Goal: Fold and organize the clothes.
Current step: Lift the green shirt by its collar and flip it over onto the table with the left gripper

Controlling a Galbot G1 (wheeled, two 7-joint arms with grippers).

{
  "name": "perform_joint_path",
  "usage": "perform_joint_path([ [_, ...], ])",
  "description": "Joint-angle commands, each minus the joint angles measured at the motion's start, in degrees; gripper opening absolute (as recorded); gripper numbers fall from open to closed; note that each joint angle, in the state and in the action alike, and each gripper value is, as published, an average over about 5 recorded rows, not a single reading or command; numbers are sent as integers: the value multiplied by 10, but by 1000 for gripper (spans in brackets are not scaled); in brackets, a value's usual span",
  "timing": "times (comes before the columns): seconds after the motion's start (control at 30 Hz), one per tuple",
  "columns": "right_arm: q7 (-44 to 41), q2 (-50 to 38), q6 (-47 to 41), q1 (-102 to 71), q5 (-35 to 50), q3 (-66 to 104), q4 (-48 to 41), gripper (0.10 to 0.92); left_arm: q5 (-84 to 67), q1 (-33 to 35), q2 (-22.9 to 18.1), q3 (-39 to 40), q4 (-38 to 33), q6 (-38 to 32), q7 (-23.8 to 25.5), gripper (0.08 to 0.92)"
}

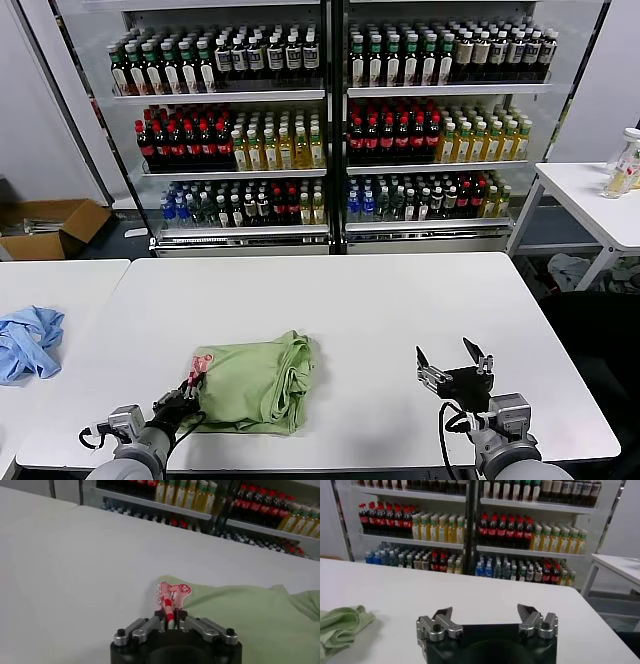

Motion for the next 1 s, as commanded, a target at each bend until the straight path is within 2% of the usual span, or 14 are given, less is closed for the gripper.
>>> perform_joint_path([
  [0.03, -1, -1, 0, 1, 0, 4, 2, 823, -67, 31, 36, -110, -70, 25, -13, 163],
  [0.13, -2, 1, 0, 1, 0, 7, 0, 823, -178, 39, 70, -237, -89, 51, -26, 111],
  [0.3, -4, 5, 2, 1, 0, 5, -4, 823, -333, 51, 140, -430, -56, 53, -28, 107],
  [0.37, -6, 4, 4, 2, 1, 6, -6, 823, -361, 53, 165, -472, -39, 53, -26, 107],
  [0.43, -7, 2, 5, 3, 1, 7, -6, 823, -373, 49, 178, -469, -43, 53, -30, 107],
  [0.5, -7, 2, 5, 3, 2, 8, -5, 823, -359, 40, 169, -412, -75, 53, -36, 107],
  [0.57, -6, 2, 3, 3, 5, 7, -2, 823, -312, 28, 140, -309, -122, 52, -41, 107],
  [0.7, -4, 4, 0, -1, 16, 6, 6, 823, -61, 10, 11, 17, -191, 50, -24, 107],
  [0.8, -2, 6, 0, -6, 16, 8, 6, 823, 115, 14, -81, 224, -173, 49, 1, 107],
  [0.9, -2, 5, 0, -10, 16, 14, 6, 823, 187, 7, -127, 305, -131, 46, 13, 107],
  [1.0, -2, 3, 0, -14, 16, 18, 7, 823, 197, -19, -148, 314, -105, 32, 13, 107],
])
